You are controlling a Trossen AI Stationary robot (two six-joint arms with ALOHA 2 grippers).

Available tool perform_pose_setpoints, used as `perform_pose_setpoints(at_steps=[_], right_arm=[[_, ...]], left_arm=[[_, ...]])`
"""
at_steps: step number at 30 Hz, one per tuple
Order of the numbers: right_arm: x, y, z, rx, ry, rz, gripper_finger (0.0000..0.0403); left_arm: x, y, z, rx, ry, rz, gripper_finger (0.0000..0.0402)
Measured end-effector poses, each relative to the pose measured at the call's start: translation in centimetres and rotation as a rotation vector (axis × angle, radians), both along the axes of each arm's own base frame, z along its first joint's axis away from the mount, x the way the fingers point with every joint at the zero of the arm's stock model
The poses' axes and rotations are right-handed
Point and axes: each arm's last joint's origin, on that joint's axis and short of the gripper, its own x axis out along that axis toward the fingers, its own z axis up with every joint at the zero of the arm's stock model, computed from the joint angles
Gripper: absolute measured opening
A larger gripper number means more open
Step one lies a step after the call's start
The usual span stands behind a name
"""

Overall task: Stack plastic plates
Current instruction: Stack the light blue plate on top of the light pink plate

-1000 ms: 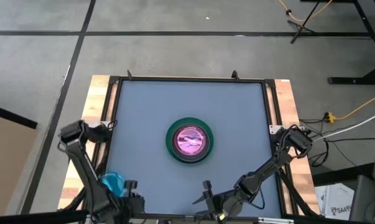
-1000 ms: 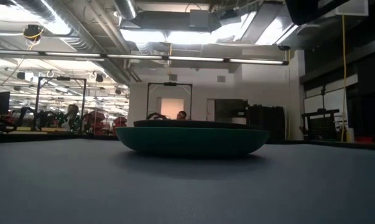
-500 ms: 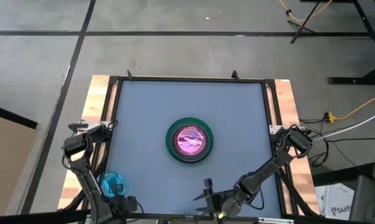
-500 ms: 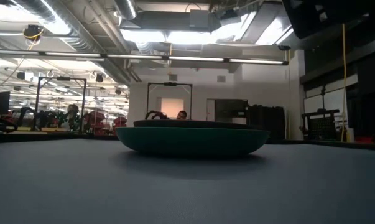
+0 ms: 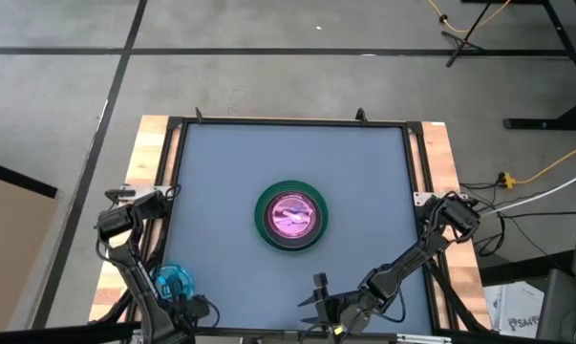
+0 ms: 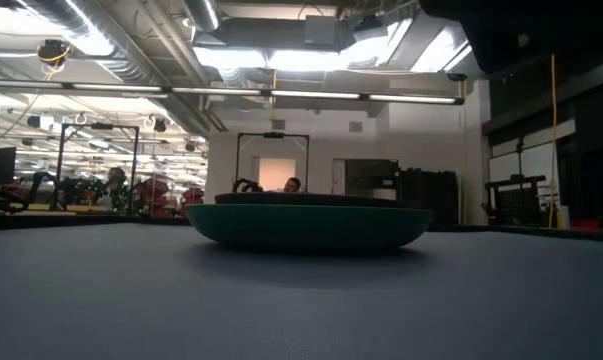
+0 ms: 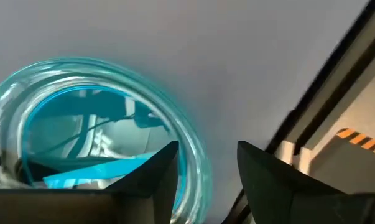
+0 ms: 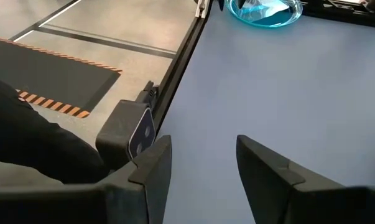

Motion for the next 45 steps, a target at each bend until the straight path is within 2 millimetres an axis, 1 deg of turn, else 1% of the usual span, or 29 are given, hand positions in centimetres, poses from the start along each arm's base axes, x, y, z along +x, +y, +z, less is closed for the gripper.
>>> perform_pose_setpoints(at_steps=[4, 9, 13, 17, 22, 35, 39, 45], right_arm=[[0.0, 0.0, 0.0, -0.002, -0.002, -0.005, 0.0172], [0.0, -0.1, 0.0, -0.011, -0.007, -0.023, 0.0172], [0.0, -0.1, -0.1, -0.017, -0.002, -0.023, 0.0172], [0.0, -0.1, -0.1, -0.02, -0.004, -0.029, 0.0172], [0.0, -0.2, -0.1, -0.027, -0.006, -0.039, 0.0172], [0.0, -0.2, -0.1, -0.029, -0.009, -0.046, 0.0172], [0.0, -0.2, -0.1, -0.029, -0.009, -0.046, 0.0172], [0.0, -0.2, -0.1, -0.029, -0.009, -0.046, 0.0172]], left_arm=[[-0.3, 0.4, -0.6, 0.025, 0.023, 0.011, 0.0158], [-0.8, 0.4, -2.0, -0.034, 0.06, 0.032, 0.0156], [-1.0, 0.9, -2.4, -0.027, 0.085, 0.059, 0.0156], [-1.1, 1.0, -2.6, -0.02, 0.085, 0.048, 0.0152], [-1.2, 1.3, -2.6, 0.006, 0.095, 0.032, 0.0124], [-1.3, 1.6, -2.6, 0.046, 0.097, -0.001, 0.001], [-1.2, 1.5, -2.1, 0.074, 0.087, -0.024, 0.0004], [-0.6, 1.3, -0.6, 0.123, 0.041, -0.074, 0.0002]])
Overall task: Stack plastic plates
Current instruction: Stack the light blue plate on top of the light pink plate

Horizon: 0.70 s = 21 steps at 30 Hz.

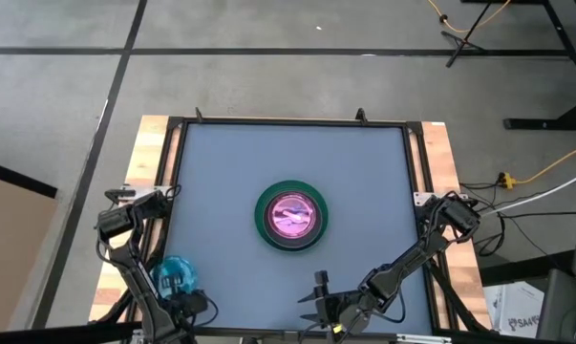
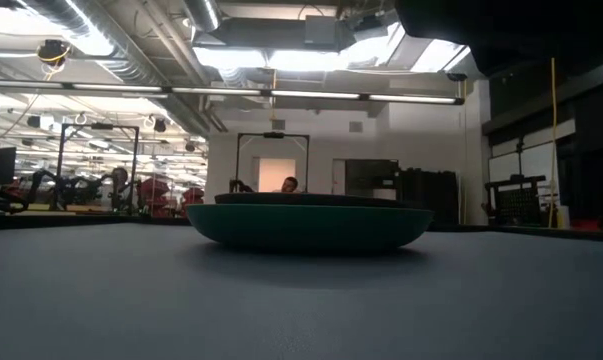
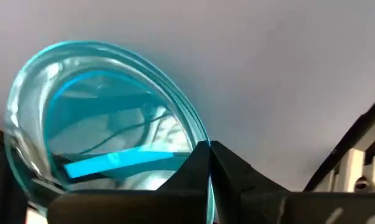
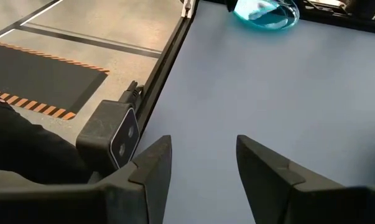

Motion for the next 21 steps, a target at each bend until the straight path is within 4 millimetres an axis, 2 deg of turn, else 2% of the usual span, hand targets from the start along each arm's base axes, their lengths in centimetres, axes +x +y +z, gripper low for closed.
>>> perform_pose_setpoints(at_steps=[7, 15, 21], right_arm=[[0.0, 0.0, 0.0, 0.0, 0.0, 0.0, 0.0172], [0.0, 0.0, -0.1, -0.005, 0.005, 0.0, 0.0172], [-0.1, -0.1, -0.2, -0.014, 0.013, 0.0, 0.0172]], left_arm=[[0.5, 0.1, 1.6, 0.066, -0.041, -0.085, 0.0002], [0.8, 0.9, 4.1, 0.25, -0.119, -0.186, 0.0002], [2.4, 1.5, 5.4, 0.343, -0.263, -0.28, 0.0002]])
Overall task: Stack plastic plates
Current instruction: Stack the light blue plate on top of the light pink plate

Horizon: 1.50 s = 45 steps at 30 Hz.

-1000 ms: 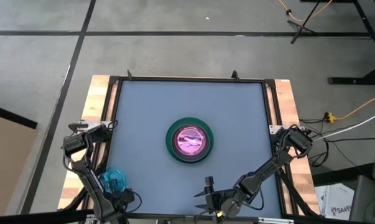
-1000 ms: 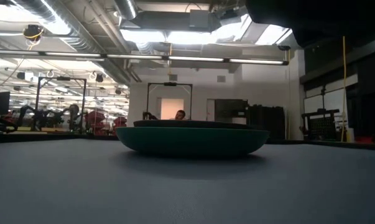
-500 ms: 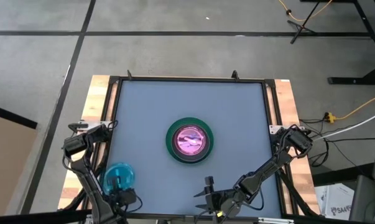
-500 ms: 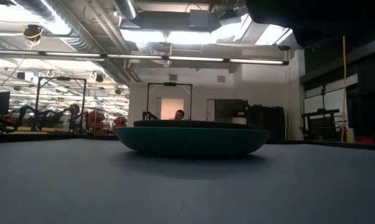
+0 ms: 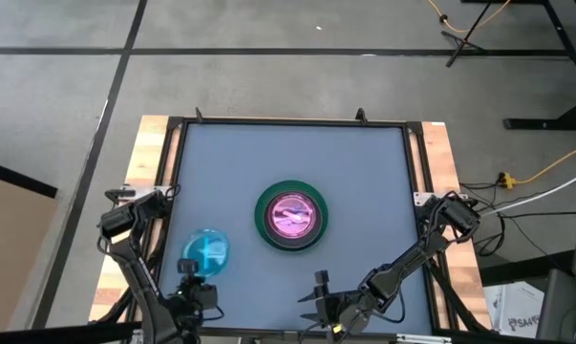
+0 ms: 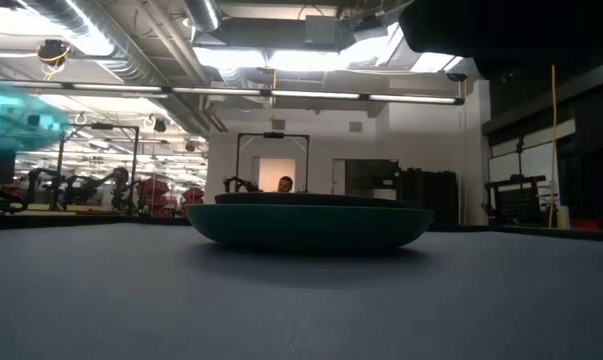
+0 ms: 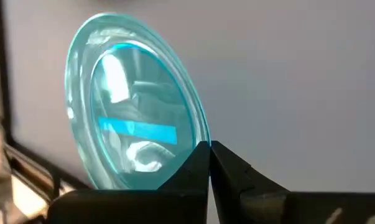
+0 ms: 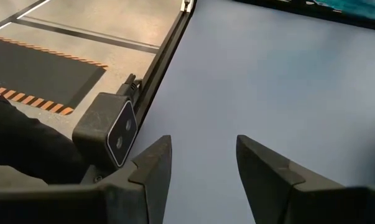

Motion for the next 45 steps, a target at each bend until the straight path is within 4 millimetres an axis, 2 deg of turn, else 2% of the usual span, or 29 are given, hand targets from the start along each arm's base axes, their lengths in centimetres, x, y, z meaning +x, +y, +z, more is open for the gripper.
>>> perform_pose_setpoints(at_steps=[5, 13, 18, 23, 27, 35, 40, 45], right_arm=[[0.0, -0.1, 0.0, -0.017, -0.003, -0.006, 0.0172], [-0.3, -0.3, 0.1, -0.055, 0.021, -0.008, 0.0172], [-0.7, -0.8, 1.3, -0.063, 0.045, -0.028, 0.0172], [-1.5, -1.3, 3.0, -0.069, 0.057, -0.025, 0.0172], [-1.9, -1.7, 3.4, -0.111, 0.08, -0.035, 0.0172], [-2.4, -2.1, 2.4, -0.098, 0.118, -0.065, 0.0172], [-3.1, -2.8, 0.9, -0.055, 0.154, -0.112, 0.0172], [-3.6, -3.4, -0.2, -0.053, 0.169, -0.147, 0.0172]], left_arm=[[2.1, 1.3, 0.2, 0.07, -0.015, -0.078, 0.0002], [5.6, 4.1, 0.3, 0.159, 0.066, -0.196, 0.0001], [8.2, 5.7, 0.2, 0.207, 0.049, -0.274, 0.0001], [11.5, 7.4, -0.1, 0.164, 0.049, -0.357, 0.0001], [14.4, 9.1, -0.3, 0.095, 0.03, -0.418, 0.0001], [18.8, 13.8, -0.4, -0.023, 0.004, -0.465, 0.0001], [20.2, 16.3, -1.0, -0.068, -0.004, -0.444, 0.0001], [20.6, 17.7, -2.6, -0.139, -0.021, -0.444, 0.0001]])
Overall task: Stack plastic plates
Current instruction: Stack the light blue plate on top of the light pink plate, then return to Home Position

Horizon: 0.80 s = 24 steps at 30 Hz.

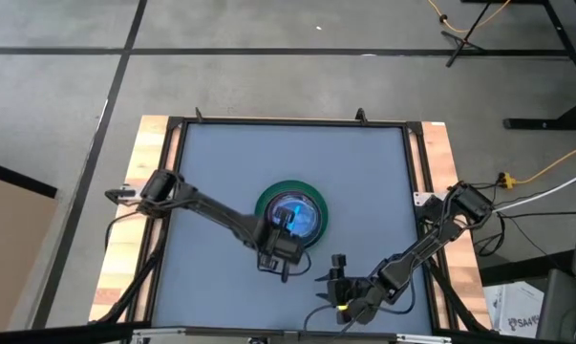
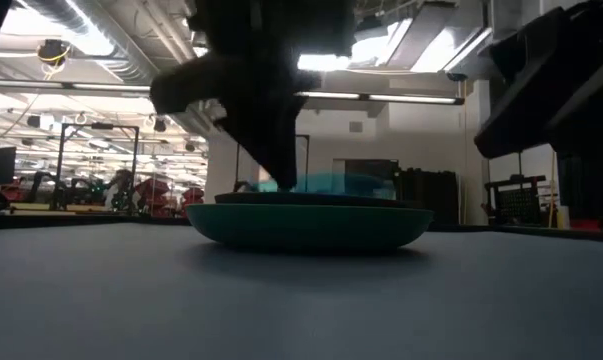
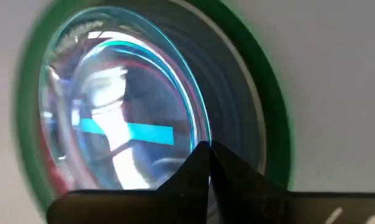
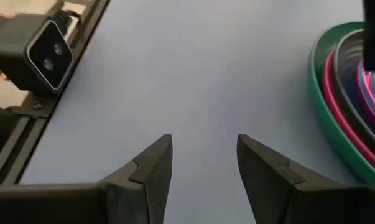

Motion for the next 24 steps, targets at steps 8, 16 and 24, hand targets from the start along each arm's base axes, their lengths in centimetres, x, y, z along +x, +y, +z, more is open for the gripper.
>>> perform_pose_setpoints(at_steps=[8, 16, 24], right_arm=[[-0.1, -0.1, -0.2, 0.01, -0.01, 0.0, 0.0172], [0.0, -0.1, -0.1, 0.014, -0.013, -0.001, 0.0172], [-0.1, 0.2, -0.2, 0.095, 0.023, 0.029, 0.0172]], left_arm=[[0.0, 1.0, -1.0, -0.01, -0.002, 0.044, 0.0008], [0.0, 1.0, -1.0, -0.013, 0.0, 0.044, 0.0054], [-0.6, -0.5, 1.6, -0.012, 0.01, 0.032, 0.0084]])
